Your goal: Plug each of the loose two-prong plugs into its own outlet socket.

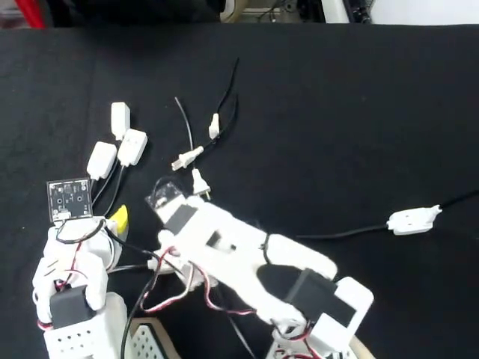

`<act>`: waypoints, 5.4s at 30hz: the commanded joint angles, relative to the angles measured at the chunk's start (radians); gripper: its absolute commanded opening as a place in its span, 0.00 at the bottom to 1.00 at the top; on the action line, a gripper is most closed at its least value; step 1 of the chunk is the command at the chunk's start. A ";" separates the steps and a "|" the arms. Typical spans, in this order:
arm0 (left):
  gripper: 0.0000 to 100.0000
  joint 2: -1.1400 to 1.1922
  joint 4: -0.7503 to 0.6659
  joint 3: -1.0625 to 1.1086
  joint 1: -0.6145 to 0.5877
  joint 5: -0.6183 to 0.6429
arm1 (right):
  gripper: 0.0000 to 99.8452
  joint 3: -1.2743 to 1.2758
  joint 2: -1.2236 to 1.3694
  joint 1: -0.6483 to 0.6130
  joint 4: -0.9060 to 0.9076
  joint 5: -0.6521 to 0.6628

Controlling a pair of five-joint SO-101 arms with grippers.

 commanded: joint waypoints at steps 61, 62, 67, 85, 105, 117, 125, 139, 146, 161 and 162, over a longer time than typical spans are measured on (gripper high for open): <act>0.28 -0.003 -0.014 -0.004 -0.007 -0.035 | 0.18 0.519 -0.487 0.466 -0.687 0.789; 0.28 -0.003 -0.014 -0.004 -0.007 -0.035 | 0.18 0.510 -0.467 0.466 -0.687 0.781; 0.28 -0.003 -0.012 -0.004 -0.007 -0.035 | 0.18 0.470 -0.392 0.468 -0.692 0.756; 0.28 -0.003 -0.011 -0.004 -0.007 -0.035 | 0.06 0.464 -0.372 0.505 -0.743 0.677; 0.28 -0.003 -0.011 -0.005 -0.007 -0.035 | 0.10 0.464 -0.369 0.479 -0.792 0.678; 0.28 -0.003 -0.011 -0.005 -0.007 -0.034 | 0.10 0.435 -0.331 0.477 -0.772 0.678; 0.28 -0.003 -0.011 -0.005 -0.007 -0.034 | 0.08 0.338 -0.226 0.477 -0.690 0.678; 0.28 -0.003 -0.011 -0.005 -0.007 -0.034 | 0.05 0.340 -0.229 0.483 -0.684 0.678; 0.28 -0.003 -0.011 -0.005 -0.007 -0.034 | 0.01 0.338 -0.239 0.483 -0.678 0.707; 0.28 -0.003 -0.028 -0.120 0.243 0.267 | 0.01 0.226 -0.579 0.264 -0.443 0.718; 0.28 -0.003 -0.040 -0.131 0.266 0.293 | 0.01 0.226 -0.596 0.238 -0.443 0.704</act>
